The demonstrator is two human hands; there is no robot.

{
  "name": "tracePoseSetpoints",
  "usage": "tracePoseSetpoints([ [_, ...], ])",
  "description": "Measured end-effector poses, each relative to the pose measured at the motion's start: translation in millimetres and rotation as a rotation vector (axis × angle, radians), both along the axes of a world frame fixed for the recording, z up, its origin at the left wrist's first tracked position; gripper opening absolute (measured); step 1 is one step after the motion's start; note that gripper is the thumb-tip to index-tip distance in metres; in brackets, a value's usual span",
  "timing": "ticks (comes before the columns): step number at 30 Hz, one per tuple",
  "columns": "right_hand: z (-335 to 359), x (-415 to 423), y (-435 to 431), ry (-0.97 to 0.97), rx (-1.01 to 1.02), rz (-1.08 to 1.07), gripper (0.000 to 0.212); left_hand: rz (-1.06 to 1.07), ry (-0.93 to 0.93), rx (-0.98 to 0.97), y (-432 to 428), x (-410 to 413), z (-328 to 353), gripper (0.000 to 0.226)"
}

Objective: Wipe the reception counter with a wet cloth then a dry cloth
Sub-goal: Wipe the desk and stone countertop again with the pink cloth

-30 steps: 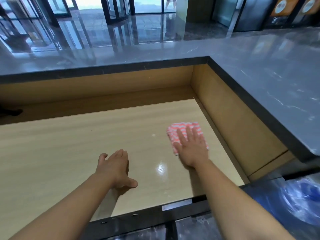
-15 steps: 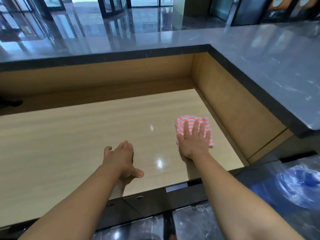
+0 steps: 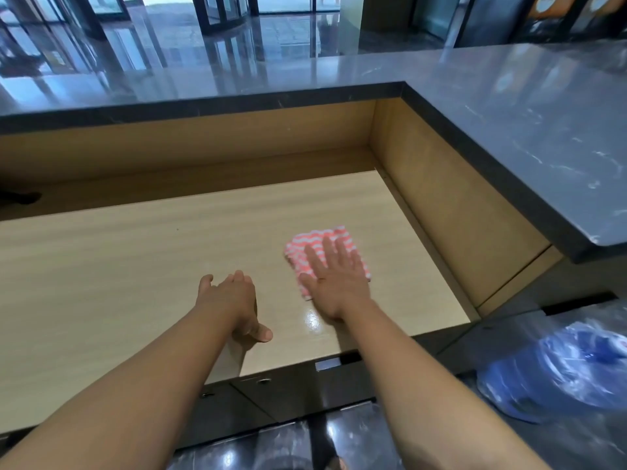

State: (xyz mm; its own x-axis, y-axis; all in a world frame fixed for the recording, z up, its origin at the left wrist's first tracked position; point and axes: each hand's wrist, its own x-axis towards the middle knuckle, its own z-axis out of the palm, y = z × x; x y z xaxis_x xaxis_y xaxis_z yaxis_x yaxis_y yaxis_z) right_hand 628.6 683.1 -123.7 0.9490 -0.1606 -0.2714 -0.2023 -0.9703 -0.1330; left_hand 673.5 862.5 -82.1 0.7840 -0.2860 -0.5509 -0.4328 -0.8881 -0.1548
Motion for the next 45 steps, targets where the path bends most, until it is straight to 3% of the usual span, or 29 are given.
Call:
tracePoseSetpoints([
  [7, 4.0, -28.4, -104.5, 0.04, -0.014, -0.306, 0.061, -0.003, -0.003, -0.03, 3.6, -1.3, -0.4, 0.102],
  [14, 0.4, -32.7, -70.8, 0.025, 0.014, -0.476, 0.061, -0.005, 0.0, -0.062, 7.7, -1.1, -3.2, 0.105],
  [18, -2.7, -38.2, -8.9, -0.015, -0.02, -0.429, 0.061, 0.0, 0.005, -0.047, 5.8, -1.1, -2.4, 0.106],
  [23, -5.2, -42.7, 81.7, -0.037, 0.033, -0.145, 0.06, 0.006, 0.007, -0.036, 5.3, -1.5, -2.6, 0.096],
  [29, -5.0, -49.0, 50.5, -0.045, 0.025, 0.052, 0.058, 0.011, 0.035, 0.034, -1.1, -2.3, 2.9, 0.1],
  [38, -1.9, -86.0, -87.4, -0.021, -0.062, -0.271, 0.058, 0.02, 0.017, 0.019, 1.3, -0.7, -1.0, 0.102],
  [45, -2.0, -91.7, -90.4, -0.025, -0.033, -0.395, 0.059, 0.001, -0.007, -0.033, 3.5, 2.9, -6.6, 0.101],
])
